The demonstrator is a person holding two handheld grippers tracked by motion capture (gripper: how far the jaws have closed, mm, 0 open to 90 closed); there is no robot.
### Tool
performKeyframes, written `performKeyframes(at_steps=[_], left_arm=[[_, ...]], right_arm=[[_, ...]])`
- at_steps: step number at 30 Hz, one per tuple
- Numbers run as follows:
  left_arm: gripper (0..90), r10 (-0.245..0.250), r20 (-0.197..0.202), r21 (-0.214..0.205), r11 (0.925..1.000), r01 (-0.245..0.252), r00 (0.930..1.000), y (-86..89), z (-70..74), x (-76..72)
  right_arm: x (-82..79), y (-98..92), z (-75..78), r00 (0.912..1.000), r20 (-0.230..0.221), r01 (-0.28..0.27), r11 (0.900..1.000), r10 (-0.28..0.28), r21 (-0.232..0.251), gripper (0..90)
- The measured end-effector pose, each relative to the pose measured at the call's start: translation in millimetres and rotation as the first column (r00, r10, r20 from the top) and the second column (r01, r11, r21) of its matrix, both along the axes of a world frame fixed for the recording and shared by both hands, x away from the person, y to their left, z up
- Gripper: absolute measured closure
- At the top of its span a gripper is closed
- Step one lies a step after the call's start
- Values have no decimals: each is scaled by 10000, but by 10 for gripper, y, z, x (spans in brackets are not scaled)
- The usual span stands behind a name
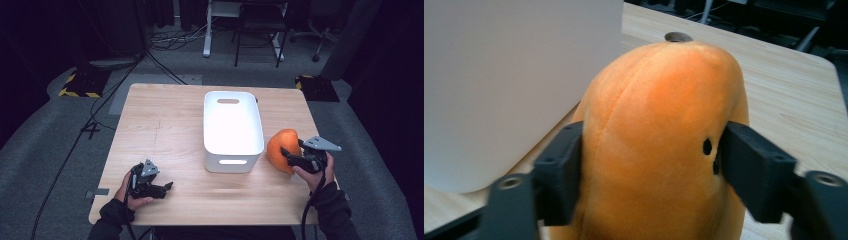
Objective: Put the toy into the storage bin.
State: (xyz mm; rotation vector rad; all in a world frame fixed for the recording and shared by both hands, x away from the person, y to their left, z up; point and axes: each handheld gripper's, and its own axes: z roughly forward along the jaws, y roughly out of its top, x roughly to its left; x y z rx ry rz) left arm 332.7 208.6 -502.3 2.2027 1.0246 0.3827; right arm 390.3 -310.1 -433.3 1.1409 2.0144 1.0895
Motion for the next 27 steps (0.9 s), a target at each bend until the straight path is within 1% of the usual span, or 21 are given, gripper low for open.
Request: performKeyframes(at_steps=[1, 2, 3, 5, 6, 8, 10, 12, 15, 16, 18, 19, 20, 21, 23, 25, 27], left_arm=[[152, -7, -7, -6, 10000, 7, 10000, 0, 0, 0], [152, 0, -2, 0, 10000, 0, 10000, 0, 0, 0], [152, 0, -2, 0, 10000, 0, 10000, 0, 0, 0], [152, 1, -2, -3, 10000, -1, 10000, 0, 0, 0], [152, -1, -5, -5, 10000, 1, 10000, 0, 0, 0], [152, -3, -2, -1, 10000, 3, 10000, 0, 0, 0], [152, -4, -5, -2, 10000, 4, 10000, 0, 0, 0], [152, -7, -7, -6, 10000, 7, 10000, 0, 0, 0], [152, -1, 0, -2, 10000, 1, 10000, 0, 0, 0], [152, -8, -18, -18, 10000, 8, 10000, -1, -2, 0], [152, -10, -21, -17, 10000, 10, 10000, -1, -2, 0], [152, -10, -21, -18, 10000, 10, 10000, -1, -2, 0], [152, -10, -21, -18, 10000, 10, 10000, -1, -2, 0], [152, -7, -19, -19, 10000, 7, 10000, -1, -2, 0], [152, -11, -19, -18, 10000, 11, 10000, -1, -2, 0], [152, -13, -22, -15, 10000, 13, 10000, -1, -2, 0], [152, -14, -23, -17, 10000, 14, 10000, -1, -2, 1]], right_arm=[[-3, -17, 5, 9999, -24, -121, 9999, 121, 2, 370], [-18, -59, 16, 9999, -29, -159, 9999, 159, 28, 444], [-18, -59, 16, 9999, -29, -159, 9999, 159, 28, 444], [-38, -130, 24, 9998, -16, -209, 9995, 209, 245, 506], [-38, -130, 24, 9998, -16, -209, 9995, 209, 245, 506], [-51, -172, 33, 9995, -26, -318, 9985, 320, 439, 529], [-62, -198, 44, 9995, 43, -327, 9983, 325, 479, 531], [-88, -215, 74, 9994, 143, -328, 9988, 323, 352, 532], [-103, -227, 88, 9990, 210, -414, 9983, 406, 401, 533], [-117, -254, 110, 9984, 288, -500, 9969, 484, 614, 533], [-126, -269, 127, 9979, 292, -590, 9957, 571, 708, 533], [-138, -297, 151, 9971, 405, -682, 9937, 648, 893, 533], [-140, -311, 161, 9967, 500, -678, 9936, 635, 904, 533], [-146, -313, 176, 9969, 449, -690, 9931, 650, 944, 533], [-146, -313, 184, 9968, 505, -668, 9932, 622, 951, 533], [-147, -314, 217, 9955, 607, -782, 9934, 732, 834, 533], [-148, -302, 236, 9957, 572, -786, 9922, 733, 966, 533]])
